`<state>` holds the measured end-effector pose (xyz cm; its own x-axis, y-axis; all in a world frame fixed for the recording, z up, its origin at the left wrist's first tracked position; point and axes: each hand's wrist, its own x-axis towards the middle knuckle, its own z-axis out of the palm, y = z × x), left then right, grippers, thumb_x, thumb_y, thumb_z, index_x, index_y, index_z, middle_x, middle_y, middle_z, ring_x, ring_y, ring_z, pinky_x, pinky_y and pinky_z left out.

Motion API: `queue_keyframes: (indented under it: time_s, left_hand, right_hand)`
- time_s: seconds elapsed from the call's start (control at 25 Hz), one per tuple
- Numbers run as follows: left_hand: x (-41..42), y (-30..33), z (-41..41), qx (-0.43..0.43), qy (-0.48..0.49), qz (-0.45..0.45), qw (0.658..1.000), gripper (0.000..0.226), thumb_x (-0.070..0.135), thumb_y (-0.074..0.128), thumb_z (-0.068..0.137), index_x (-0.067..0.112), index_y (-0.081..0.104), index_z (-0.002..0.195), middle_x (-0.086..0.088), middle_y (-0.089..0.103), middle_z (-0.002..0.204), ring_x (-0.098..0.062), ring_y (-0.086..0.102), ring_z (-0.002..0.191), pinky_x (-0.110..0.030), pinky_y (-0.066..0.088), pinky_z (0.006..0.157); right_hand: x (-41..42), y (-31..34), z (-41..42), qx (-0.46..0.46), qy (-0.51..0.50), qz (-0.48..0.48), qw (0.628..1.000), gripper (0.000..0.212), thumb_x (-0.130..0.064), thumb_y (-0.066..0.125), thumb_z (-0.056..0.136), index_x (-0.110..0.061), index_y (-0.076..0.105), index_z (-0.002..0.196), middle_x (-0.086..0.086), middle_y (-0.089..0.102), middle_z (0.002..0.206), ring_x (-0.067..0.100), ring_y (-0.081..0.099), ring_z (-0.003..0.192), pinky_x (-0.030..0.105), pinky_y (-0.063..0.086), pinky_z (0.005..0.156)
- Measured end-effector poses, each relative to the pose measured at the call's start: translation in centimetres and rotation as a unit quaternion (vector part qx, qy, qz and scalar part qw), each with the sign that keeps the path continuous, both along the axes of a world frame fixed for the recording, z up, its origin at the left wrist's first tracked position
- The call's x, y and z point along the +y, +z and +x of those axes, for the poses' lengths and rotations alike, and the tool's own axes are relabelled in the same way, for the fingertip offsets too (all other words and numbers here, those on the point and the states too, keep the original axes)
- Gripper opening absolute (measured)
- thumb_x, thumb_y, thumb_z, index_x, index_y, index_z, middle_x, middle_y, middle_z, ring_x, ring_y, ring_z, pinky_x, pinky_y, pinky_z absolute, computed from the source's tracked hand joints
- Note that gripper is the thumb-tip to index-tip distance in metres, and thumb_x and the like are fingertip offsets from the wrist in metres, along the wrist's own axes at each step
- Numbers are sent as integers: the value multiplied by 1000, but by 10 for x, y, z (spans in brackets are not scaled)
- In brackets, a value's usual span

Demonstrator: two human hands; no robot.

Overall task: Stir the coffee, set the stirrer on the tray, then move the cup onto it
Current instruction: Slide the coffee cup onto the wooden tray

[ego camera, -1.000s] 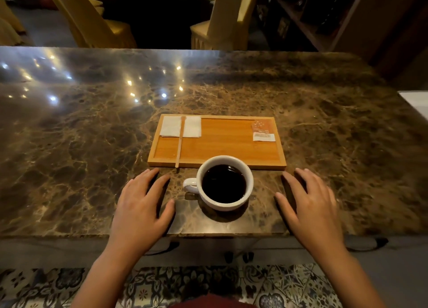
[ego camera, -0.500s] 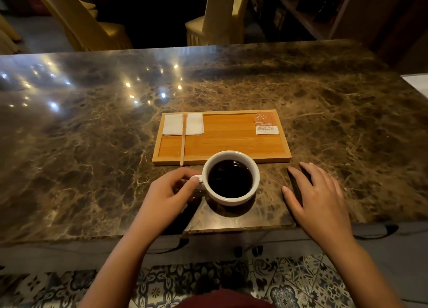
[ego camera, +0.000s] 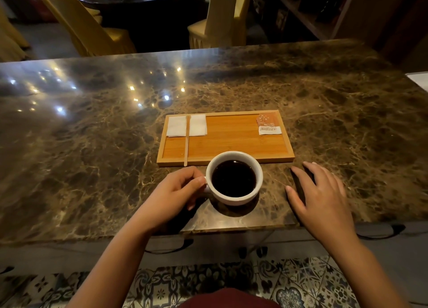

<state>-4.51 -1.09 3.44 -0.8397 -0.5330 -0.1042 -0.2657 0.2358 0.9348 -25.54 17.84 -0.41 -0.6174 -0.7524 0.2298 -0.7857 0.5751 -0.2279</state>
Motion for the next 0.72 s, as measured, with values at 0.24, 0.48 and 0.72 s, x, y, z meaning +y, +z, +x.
queue_keyframes:
  time_s: [0.24, 0.48, 0.72]
  left_hand:
    - [3, 0, -1, 9, 1, -6, 1000, 26, 30, 44, 91, 10, 57, 80, 2, 54, 61, -12, 50, 53, -25, 46, 61]
    - [6, 1, -6, 43, 35, 60, 997, 26, 20, 40, 94, 4, 56, 81, -3, 52, 64, -13, 47, 55, -23, 45, 57]
    - [-15, 39, -26, 75, 51, 86, 992, 25, 17, 37, 95, 7, 57, 82, 8, 55, 57, -6, 48, 53, -16, 44, 53]
  right_hand:
    - [0, 0, 0, 1, 2, -1, 1000, 54, -44, 34, 84, -10, 55, 120, 19, 56, 126, 36, 47, 122, 56, 35, 101]
    - [0, 1, 0, 4, 0, 0, 1000, 51, -42, 39, 84, -10, 56, 119, 19, 57, 126, 36, 48, 121, 57, 36, 101]
    - [0, 1, -1, 1, 2, -3, 1000, 53, -43, 34, 84, -10, 57, 119, 18, 58, 125, 35, 49, 121, 55, 37, 100]
